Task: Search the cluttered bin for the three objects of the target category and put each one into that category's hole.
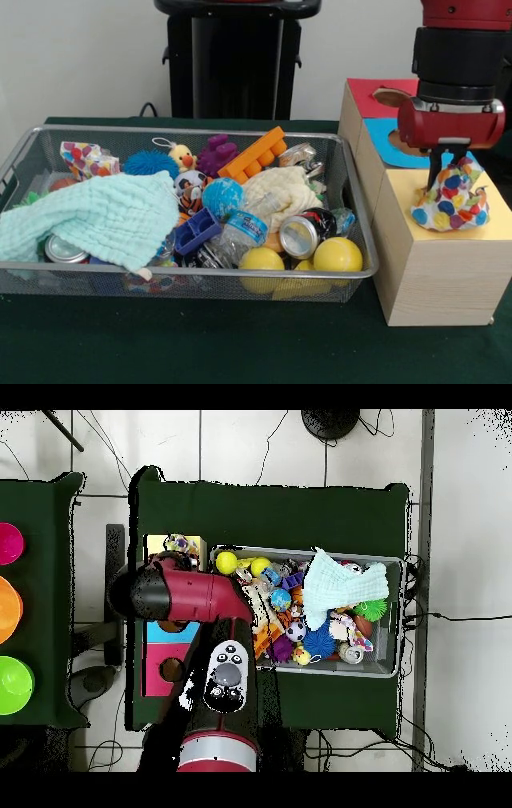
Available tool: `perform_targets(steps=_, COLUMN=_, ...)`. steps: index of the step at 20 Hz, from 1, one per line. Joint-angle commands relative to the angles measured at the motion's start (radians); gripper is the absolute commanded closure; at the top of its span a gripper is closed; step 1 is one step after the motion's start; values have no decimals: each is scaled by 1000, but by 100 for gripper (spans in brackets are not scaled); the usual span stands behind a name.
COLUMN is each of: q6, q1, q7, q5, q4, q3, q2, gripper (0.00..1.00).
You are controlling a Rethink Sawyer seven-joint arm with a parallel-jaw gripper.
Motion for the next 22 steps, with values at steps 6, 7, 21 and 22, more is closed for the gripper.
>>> perform_targets(steps=6, q6=24, q1=16, q7=157, q5=-53, q4=164, q3=17, q2=28, gripper=100)
perform_targets(steps=7, q6=27, q1=16, q7=154, q5=-53, q4=163, q3=18, q2=28, gripper=100)
perform_targets(steps=21, q6=-2, q1=74, q7=204, q5=-31, q4=240, q3=-8, q2=14, gripper=100)
perform_targets(steps=22, q6=-7, q1=75, q7=203, q5=-30, q4=245, q3=-9, q2=14, gripper=100)
